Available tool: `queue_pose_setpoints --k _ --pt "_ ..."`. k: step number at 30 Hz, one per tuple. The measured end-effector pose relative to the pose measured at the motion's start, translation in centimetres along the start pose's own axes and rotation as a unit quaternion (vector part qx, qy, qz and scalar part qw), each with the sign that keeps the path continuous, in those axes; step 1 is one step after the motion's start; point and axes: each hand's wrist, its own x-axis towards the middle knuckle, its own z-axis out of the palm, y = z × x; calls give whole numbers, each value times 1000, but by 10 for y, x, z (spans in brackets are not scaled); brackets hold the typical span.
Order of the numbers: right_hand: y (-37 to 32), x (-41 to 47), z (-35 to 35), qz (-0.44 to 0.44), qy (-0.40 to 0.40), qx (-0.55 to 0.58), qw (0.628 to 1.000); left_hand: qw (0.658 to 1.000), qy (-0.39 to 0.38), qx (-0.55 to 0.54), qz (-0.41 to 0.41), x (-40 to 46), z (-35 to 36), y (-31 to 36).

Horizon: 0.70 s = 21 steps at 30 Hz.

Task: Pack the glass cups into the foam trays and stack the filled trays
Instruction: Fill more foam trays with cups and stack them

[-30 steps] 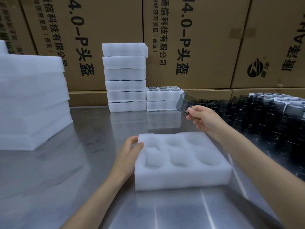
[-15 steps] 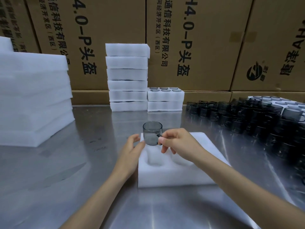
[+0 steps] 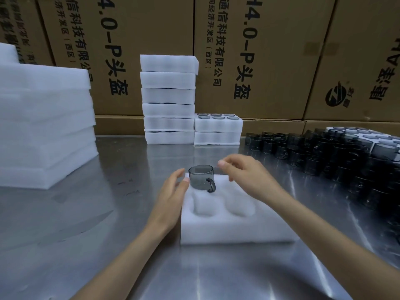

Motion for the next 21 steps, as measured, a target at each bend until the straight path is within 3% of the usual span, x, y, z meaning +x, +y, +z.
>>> queue_pose_setpoints --k 2,5,7,11,16,21 --pt "4 0 3 -46 0 -11 999 996 -2 33 78 -4 -4 5" --pt "8 -3 12 -129 -81 -101 983 970 -44 127 204 -10 -13 12" --pt "11 -4 15 -151 -120 -142 971 951 -79 182 237 -12 -18 12" --pt "14 -6 11 -135 -139 -189 963 935 -117 233 241 -15 -21 11" --pt "12 -8 14 -111 -191 -221 950 942 -111 230 219 -18 -20 15" --pt "14 -7 15 -106 -192 -211 953 948 -93 219 212 -21 -18 15"
